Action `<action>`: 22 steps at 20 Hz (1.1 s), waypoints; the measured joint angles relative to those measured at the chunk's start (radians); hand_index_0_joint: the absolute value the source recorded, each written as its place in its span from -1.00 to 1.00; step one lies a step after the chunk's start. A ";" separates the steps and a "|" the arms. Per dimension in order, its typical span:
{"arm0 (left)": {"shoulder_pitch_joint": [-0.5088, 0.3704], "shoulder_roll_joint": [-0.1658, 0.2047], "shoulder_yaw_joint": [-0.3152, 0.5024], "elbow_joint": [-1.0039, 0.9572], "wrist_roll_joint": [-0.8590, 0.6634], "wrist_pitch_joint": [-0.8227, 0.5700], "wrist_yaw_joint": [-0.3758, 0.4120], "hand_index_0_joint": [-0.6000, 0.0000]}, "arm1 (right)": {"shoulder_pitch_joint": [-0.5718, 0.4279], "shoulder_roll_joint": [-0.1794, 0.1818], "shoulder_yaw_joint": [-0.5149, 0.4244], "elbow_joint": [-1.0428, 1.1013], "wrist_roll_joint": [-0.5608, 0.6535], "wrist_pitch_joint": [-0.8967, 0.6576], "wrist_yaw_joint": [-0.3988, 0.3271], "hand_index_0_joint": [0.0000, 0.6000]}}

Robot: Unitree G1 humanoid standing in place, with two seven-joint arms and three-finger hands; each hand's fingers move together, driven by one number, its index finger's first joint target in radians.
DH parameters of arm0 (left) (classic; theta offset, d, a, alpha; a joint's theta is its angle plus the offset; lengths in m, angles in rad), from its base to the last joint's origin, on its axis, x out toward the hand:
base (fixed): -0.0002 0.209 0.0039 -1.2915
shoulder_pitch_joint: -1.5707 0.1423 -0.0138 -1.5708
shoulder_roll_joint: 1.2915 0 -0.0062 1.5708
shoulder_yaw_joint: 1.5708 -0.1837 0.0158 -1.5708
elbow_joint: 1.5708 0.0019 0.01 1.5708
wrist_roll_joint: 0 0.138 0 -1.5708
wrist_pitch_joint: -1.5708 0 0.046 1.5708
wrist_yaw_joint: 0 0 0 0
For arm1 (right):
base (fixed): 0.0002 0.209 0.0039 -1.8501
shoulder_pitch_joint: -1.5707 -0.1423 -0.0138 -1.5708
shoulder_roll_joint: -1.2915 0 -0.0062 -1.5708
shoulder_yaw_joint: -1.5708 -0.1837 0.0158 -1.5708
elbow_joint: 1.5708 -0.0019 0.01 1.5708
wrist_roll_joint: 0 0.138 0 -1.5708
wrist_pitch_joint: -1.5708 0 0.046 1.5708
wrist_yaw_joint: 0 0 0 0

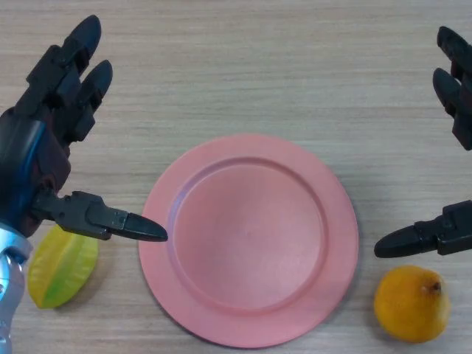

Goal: Pick up the yellow starfruit and place it on the plate

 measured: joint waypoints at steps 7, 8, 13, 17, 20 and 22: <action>0.007 0.000 0.000 0.000 -0.002 0.000 -0.013 1.00 | -0.001 0.000 0.001 0.001 0.000 -0.018 0.000 -1.00; 0.012 0.000 0.002 0.000 -0.032 0.000 -0.013 1.00 | -0.001 0.000 0.001 0.001 0.000 -0.018 0.000 -1.00; 0.033 0.003 0.040 -0.070 -0.039 0.001 -0.014 1.00 | -0.002 0.000 0.001 -0.005 0.000 -0.017 0.000 -1.00; 0.075 0.006 0.123 -0.111 -0.033 0.077 -0.079 1.00 | -0.002 0.002 0.006 -0.005 0.010 -0.016 0.000 -1.00; 0.134 0.002 0.197 -0.122 0.017 0.058 -0.145 1.00 | -0.005 0.002 0.036 0.005 0.013 0.010 0.000 -1.00; 0.159 -0.002 0.216 -0.082 0.178 -0.003 -0.177 1.00 | -0.039 0.003 0.059 0.033 0.013 0.024 0.000 -1.00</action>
